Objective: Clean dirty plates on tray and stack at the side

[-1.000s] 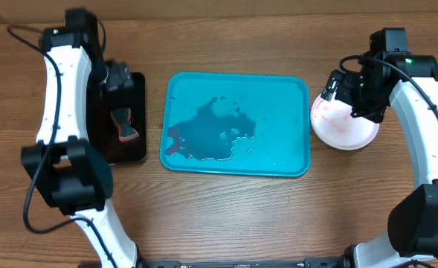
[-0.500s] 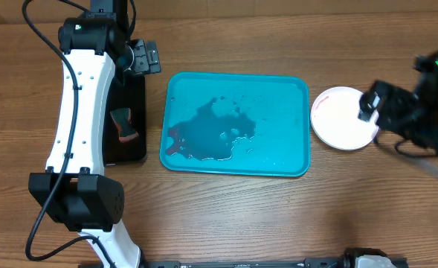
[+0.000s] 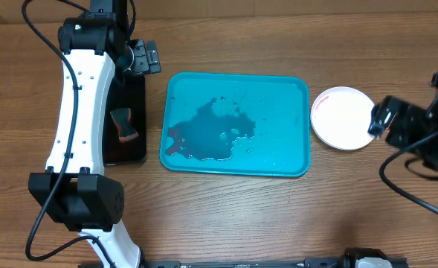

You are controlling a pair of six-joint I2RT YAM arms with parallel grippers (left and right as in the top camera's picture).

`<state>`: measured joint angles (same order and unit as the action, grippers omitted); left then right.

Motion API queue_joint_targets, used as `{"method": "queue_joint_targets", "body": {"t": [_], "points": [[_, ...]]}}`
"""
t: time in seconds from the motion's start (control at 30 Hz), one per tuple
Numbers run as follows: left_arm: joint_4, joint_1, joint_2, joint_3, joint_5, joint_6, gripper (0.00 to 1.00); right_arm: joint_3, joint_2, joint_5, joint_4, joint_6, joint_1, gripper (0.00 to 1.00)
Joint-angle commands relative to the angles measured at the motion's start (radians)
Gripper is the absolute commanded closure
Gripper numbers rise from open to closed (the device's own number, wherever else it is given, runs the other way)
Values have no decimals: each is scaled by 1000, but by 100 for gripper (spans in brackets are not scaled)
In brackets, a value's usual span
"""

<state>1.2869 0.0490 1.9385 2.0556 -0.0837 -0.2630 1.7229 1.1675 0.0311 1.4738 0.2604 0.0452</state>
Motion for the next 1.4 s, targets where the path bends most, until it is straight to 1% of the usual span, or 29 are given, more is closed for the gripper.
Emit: {"method": "queue_joint_targets", "body": {"t": [0.0, 0.1, 0.13, 0.17, 0.23, 0.4, 0.53, 0.7, 0.87, 1.07, 1.23, 1.3, 1.37], "points": [[-1, 4, 7, 8, -1, -14, 0, -74, -40, 35, -152, -3, -13, 0], [-1, 4, 7, 8, -1, -14, 0, -224, -116, 35, -401, -19, -42, 0], [-1, 4, 7, 8, -1, -14, 0, -316, -162, 35, -529, -29, -54, 0], [-1, 4, 7, 8, -1, -14, 0, -378, -193, 35, -604, -34, -61, 0], [-1, 4, 7, 8, -1, -14, 0, -557, -286, 35, -790, -34, -75, 0], [-1, 4, 7, 8, -1, -14, 0, -948, -507, 35, -1110, -33, -84, 0], [-1, 3, 7, 8, -1, -14, 0, -1225, -694, 35, -1269, -32, -85, 0], [-1, 5, 7, 8, -1, -14, 0, -1469, -899, 36, -1403, -29, -85, 0], [-1, 11, 7, 8, -1, -14, 0, -1609, -1011, 58, -1452, -29, -108, 0], [-2, 6, 7, 8, -1, -14, 0, -1671, -1065, 105, -1450, -29, -146, 0], [-2, 8, 7, 8, -1, -14, 0, -1709, -1101, 85, -1443, -29, -146, 0], [-1, 8, 7, 8, -1, -14, 0, -1715, -1128, 76, -1400, -26, -148, 0], [-1, 8, 7, 8, -1, -14, 1, -1715, -1143, 77, -1402, -40, -148, 0]]}}
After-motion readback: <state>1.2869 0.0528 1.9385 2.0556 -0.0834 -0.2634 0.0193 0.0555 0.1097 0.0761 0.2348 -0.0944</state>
